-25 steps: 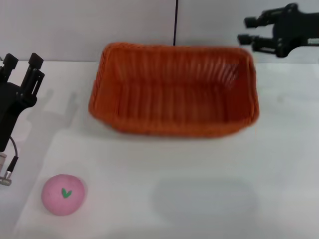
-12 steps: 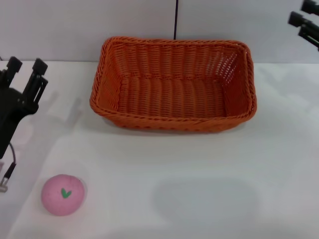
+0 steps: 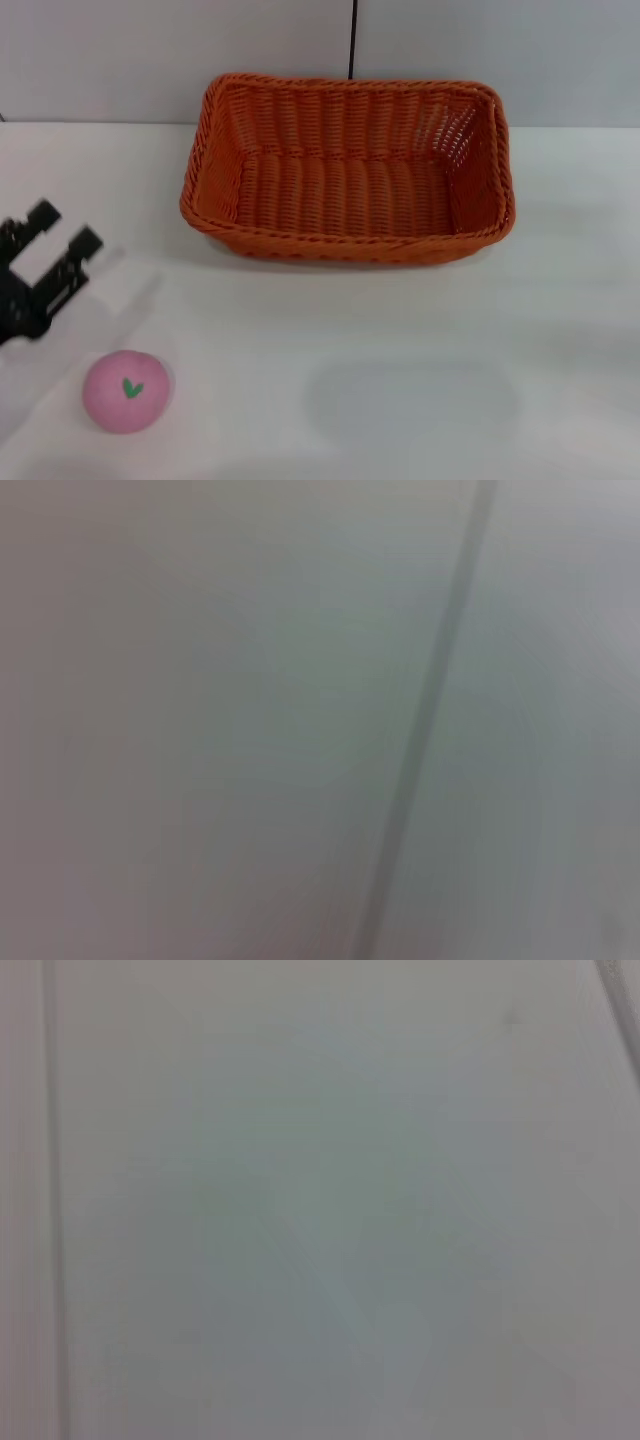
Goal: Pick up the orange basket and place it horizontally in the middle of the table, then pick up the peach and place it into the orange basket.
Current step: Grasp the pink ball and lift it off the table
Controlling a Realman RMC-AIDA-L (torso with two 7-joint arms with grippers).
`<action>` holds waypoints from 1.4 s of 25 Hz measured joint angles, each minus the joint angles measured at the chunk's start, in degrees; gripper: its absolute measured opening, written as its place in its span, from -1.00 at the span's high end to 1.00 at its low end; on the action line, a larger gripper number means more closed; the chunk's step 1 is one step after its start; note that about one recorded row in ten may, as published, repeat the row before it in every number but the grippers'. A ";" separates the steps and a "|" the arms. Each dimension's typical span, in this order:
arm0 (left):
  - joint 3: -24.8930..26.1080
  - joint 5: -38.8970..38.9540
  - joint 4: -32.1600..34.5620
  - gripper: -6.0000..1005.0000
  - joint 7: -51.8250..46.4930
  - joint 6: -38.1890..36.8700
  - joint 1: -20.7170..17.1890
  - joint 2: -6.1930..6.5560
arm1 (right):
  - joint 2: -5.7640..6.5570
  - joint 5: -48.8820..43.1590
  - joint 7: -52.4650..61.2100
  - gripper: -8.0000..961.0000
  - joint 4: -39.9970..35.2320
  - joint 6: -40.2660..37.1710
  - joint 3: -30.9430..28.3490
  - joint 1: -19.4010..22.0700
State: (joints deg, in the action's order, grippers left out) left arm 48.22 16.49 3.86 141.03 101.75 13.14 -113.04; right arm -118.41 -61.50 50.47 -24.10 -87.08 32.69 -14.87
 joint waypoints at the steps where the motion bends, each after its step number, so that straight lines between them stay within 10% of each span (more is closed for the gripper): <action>1: -1.10 -1.43 0.61 -0.29 -0.51 1.12 -0.12 0.79 | 0.00 0.11 -0.12 0.13 0.16 -0.03 -0.45 0.19; 8: -11.17 -4.14 3.50 -0.29 -4.07 3.66 0.52 3.31 | -0.05 0.38 0.22 0.13 0.70 -0.46 -4.35 0.06; 35: -21.42 -4.03 10.29 -0.09 -6.35 -5.46 1.30 -0.35 | -0.10 0.51 0.33 0.13 1.77 -0.10 -4.92 -1.60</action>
State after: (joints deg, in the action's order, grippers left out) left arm 26.81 12.46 14.15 134.68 96.29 14.44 -113.39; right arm -118.51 -60.99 50.80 -22.32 -87.18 27.77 -16.48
